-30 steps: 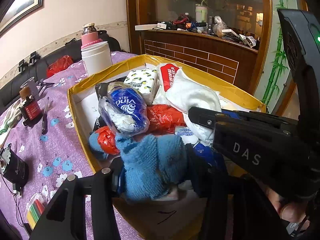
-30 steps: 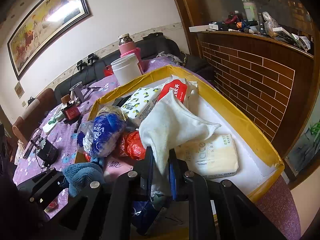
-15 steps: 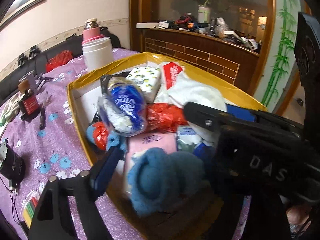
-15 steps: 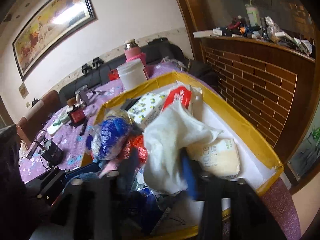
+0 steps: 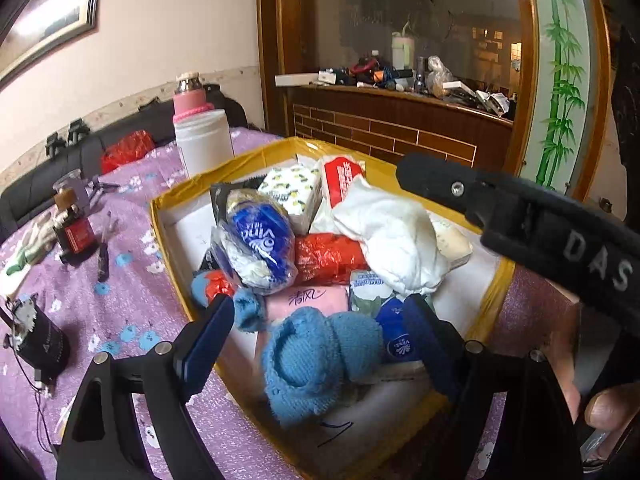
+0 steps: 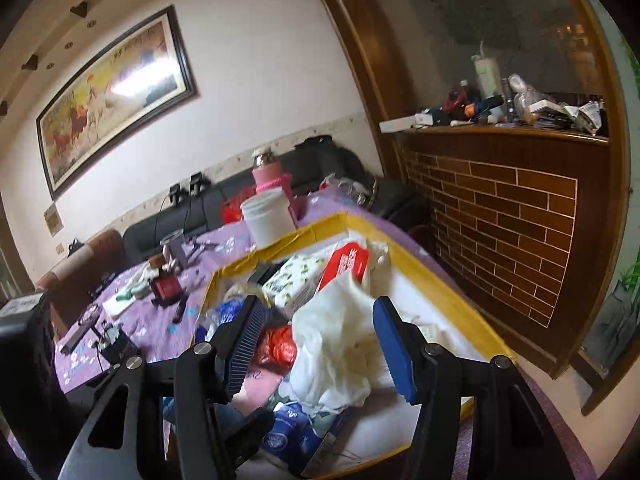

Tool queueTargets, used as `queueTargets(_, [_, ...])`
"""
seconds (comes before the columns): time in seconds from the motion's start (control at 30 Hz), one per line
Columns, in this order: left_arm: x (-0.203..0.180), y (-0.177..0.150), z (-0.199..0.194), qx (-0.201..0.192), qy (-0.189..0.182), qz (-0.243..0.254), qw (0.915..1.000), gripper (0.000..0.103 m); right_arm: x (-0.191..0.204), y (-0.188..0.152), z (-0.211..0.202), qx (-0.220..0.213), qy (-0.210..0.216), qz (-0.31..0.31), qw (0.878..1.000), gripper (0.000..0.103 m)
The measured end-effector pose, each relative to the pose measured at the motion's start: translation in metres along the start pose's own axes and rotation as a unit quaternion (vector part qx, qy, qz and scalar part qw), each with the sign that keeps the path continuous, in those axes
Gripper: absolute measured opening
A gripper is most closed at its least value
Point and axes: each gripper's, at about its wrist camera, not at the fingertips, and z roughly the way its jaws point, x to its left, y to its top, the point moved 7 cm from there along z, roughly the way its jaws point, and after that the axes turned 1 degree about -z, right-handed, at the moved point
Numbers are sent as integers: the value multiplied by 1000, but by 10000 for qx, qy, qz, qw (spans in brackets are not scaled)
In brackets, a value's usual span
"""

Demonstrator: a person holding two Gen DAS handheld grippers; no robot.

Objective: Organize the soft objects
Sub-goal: 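Open both grippers to drop the blue knit item and white cloth into the tray, then grasp the white sock with the left gripper while the right grasps the tube bag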

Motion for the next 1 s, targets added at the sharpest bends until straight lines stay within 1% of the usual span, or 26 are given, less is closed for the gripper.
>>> queueTargets(0.17, [-7, 5, -10, -187, 189, 318, 9991, 85, -14, 4, -1, -67, -133, 260, 9996, 62])
queueTargets(0.33, [-11, 11, -25, -213, 208, 398, 9988, 85, -28, 7, -4, -140, -296, 466, 9984, 62])
queueTargets(0.47, [-11, 15, -48, -174, 109, 291, 9994, 86, -31, 6, -2, -85, -388, 448, 9982, 62])
queueTargets(0.6, [-12, 15, -73, -175, 85, 382, 9991, 86, -28, 4, 0, -41, -461, 344, 9983, 62])
queueTargets(0.73, [-7, 7, -97, -242, 116, 467, 9985, 90, -24, 3, 1, -7, -514, 201, 9985, 62])
queueTargets(0.9, [18, -17, -123, -136, 41, 187, 9997, 90, -20, 2, 0, -15, -523, 135, 9985, 62])
queueTargets(0.93, [24, -22, -126, -118, 57, 130, 9998, 90, -18, 2, -2, -17, -528, 123, 9985, 62])
queueTargets(1.0, [43, -35, -138, -144, 205, -1, 9997, 90, -9, 0, -10, -60, -510, 72, 9987, 62])
